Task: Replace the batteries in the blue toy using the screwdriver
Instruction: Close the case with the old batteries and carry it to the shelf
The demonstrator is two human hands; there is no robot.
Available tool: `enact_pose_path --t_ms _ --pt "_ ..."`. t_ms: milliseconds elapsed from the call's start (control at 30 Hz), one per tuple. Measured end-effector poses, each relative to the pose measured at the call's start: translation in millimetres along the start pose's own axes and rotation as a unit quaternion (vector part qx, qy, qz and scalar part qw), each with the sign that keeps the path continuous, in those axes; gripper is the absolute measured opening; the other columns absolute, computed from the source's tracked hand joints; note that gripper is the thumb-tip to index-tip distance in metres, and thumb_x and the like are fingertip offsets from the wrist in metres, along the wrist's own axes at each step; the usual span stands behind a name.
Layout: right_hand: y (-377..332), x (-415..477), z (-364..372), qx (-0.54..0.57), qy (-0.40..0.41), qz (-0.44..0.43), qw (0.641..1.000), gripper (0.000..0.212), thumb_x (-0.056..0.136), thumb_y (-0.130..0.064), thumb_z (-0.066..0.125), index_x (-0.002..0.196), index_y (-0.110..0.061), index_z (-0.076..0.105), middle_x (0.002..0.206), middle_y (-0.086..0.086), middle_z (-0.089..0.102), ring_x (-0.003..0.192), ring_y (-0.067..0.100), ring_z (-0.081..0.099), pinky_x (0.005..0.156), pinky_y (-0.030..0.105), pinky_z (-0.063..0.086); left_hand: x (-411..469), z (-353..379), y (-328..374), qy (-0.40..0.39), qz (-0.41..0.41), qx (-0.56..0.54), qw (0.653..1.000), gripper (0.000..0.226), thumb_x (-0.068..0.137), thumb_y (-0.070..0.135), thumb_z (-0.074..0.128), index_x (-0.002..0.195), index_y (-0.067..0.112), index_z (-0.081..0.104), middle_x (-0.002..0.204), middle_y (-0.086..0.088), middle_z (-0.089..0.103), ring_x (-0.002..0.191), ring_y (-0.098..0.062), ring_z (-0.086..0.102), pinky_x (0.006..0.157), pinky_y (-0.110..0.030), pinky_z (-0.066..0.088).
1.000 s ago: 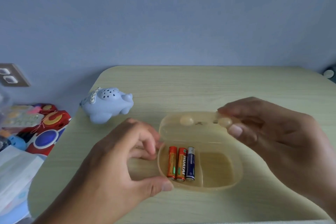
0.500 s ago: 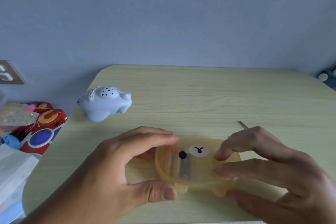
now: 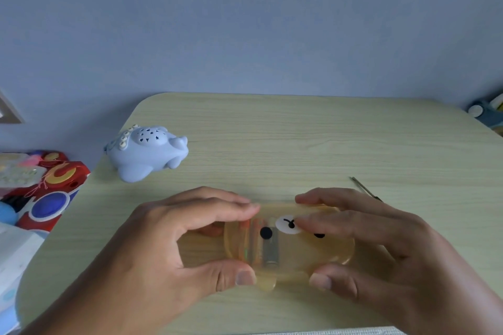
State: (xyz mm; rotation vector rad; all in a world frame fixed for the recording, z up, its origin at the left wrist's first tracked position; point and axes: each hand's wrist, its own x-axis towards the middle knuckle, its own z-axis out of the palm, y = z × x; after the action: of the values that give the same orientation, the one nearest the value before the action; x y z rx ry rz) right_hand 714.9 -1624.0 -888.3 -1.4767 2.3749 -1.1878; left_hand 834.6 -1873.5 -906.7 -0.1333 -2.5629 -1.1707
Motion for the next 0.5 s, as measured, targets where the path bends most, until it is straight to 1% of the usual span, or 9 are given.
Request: enact_pose_path --t_ms 67,167,200,267,300,367,400,433,500 --pt "0 -2 -1 -0.028 -0.014 -0.007 1.000 0.048 0.072 -0.056 0.077 0.118 -0.050 0.066 0.142 -0.021 0.054 0.117 -0.006 0.061 0.092 0.007 0.045 0 0 1 -0.003 0.001 0.008 1.000 0.052 0.069 0.060 0.079 0.118 0.044 0.070 0.123 0.025 0.068 0.113 0.003 0.067 0.092 -0.010 0.049" --pt "-3 -3 -2 -0.073 -0.068 -0.009 0.995 0.075 0.065 -0.061 0.083 0.132 -0.052 0.053 0.155 -0.017 0.038 0.128 -0.003 0.053 0.093 0.014 0.048 0 -1 5 -0.009 -0.003 0.029 1.000 0.049 0.074 0.062 0.074 0.119 0.043 0.070 0.123 0.025 0.067 0.112 0.005 0.065 0.090 -0.006 0.047" --pt "-4 -3 -2 -0.084 -0.069 -0.011 0.994 0.077 0.065 -0.061 0.083 0.134 -0.051 0.051 0.156 -0.016 0.036 0.128 0.000 0.053 0.091 0.017 0.051 0 -1 5 -0.008 -0.005 0.026 1.000 0.049 0.075 0.064 0.072 0.120 0.043 0.069 0.122 0.025 0.067 0.110 0.005 0.066 0.088 -0.006 0.048" --pt "-7 1 -2 -0.106 -0.035 -0.021 0.994 0.067 0.072 -0.052 0.080 0.133 -0.049 0.053 0.151 -0.016 0.042 0.121 0.003 0.059 0.084 0.024 0.056 0 -1 6 0.001 -0.016 -0.013 1.000 0.050 0.079 0.072 0.063 0.121 0.046 0.066 0.115 0.024 0.071 0.102 0.002 0.070 0.082 -0.010 0.053" --pt "-9 4 -3 -0.105 -0.011 -0.025 0.994 0.062 0.073 -0.048 0.078 0.131 -0.047 0.056 0.144 -0.018 0.048 0.115 0.003 0.062 0.081 0.022 0.056 0 -2 8 0.005 -0.028 -0.036 0.999 0.050 0.080 0.076 0.057 0.121 0.047 0.066 0.109 0.024 0.073 0.097 0.002 0.072 0.080 -0.012 0.055" --pt "-14 10 -7 -0.075 0.022 -0.020 0.997 0.056 0.073 -0.047 0.080 0.125 -0.042 0.062 0.128 -0.018 0.059 0.099 0.007 0.067 0.075 0.018 0.052 0 -5 11 0.036 -0.019 -0.040 0.998 0.051 0.084 0.079 0.046 0.118 0.047 0.068 0.097 0.031 0.073 0.089 0.011 0.070 0.075 -0.006 0.052" --pt "-19 15 -10 -0.062 0.028 -0.012 0.998 0.055 0.072 -0.052 0.081 0.123 -0.042 0.063 0.121 -0.017 0.062 0.092 0.010 0.067 0.072 0.019 0.052 2 -7 13 0.043 -0.011 -0.046 0.998 0.055 0.084 0.081 0.044 0.119 0.046 0.068 0.097 0.034 0.072 0.090 0.015 0.068 0.076 -0.003 0.050" --pt "-22 20 -12 -0.052 0.024 -0.007 0.998 0.053 0.072 -0.056 0.080 0.121 -0.042 0.063 0.117 -0.015 0.064 0.087 0.013 0.067 0.070 0.020 0.052 4 -10 15 0.030 -0.016 -0.077 0.996 0.059 0.080 0.083 0.047 0.123 0.047 0.065 0.107 0.033 0.072 0.099 0.013 0.068 0.083 -0.007 0.051" --pt "-28 27 -16 -0.040 0.000 -0.004 0.999 0.052 0.073 -0.060 0.077 0.120 -0.043 0.063 0.113 -0.013 0.067 0.085 0.015 0.068 0.068 0.024 0.053 8 -12 19 -0.010 -0.026 -0.141 0.990 0.070 0.070 0.081 0.064 0.132 0.050 0.055 0.133 0.023 0.065 0.121 0.000 0.063 0.094 -0.023 0.054"
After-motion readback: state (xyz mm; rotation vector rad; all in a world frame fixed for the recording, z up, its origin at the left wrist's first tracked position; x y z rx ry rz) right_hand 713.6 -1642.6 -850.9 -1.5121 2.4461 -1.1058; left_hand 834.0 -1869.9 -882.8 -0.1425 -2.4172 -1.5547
